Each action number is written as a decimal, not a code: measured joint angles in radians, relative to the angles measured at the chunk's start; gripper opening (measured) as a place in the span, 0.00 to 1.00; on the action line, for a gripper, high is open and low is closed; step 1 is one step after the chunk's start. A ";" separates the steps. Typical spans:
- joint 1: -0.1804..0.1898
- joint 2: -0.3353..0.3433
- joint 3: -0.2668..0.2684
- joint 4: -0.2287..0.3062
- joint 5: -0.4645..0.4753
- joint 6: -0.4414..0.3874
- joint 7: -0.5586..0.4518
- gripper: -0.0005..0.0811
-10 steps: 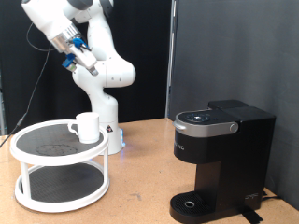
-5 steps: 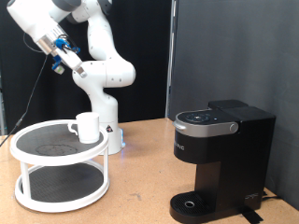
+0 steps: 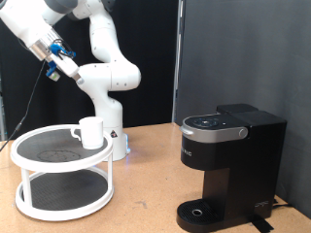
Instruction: Make a cup of coffee with the keurig machine
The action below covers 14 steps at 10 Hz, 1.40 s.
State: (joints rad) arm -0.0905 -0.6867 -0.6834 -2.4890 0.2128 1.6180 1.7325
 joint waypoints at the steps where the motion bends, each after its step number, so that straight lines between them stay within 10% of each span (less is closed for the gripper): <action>1: 0.001 0.012 -0.005 0.007 0.000 -0.003 -0.010 0.01; 5: 0.002 0.038 -0.025 0.013 0.000 0.001 -0.046 0.01; 10: 0.003 0.129 -0.038 -0.023 -0.013 0.054 -0.132 0.49; 11: 0.003 0.149 -0.040 -0.035 -0.020 0.063 -0.156 0.73; 14: 0.003 0.203 -0.040 -0.095 -0.054 0.137 -0.198 0.86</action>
State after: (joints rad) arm -0.0873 -0.4832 -0.7231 -2.5840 0.1583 1.7547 1.5346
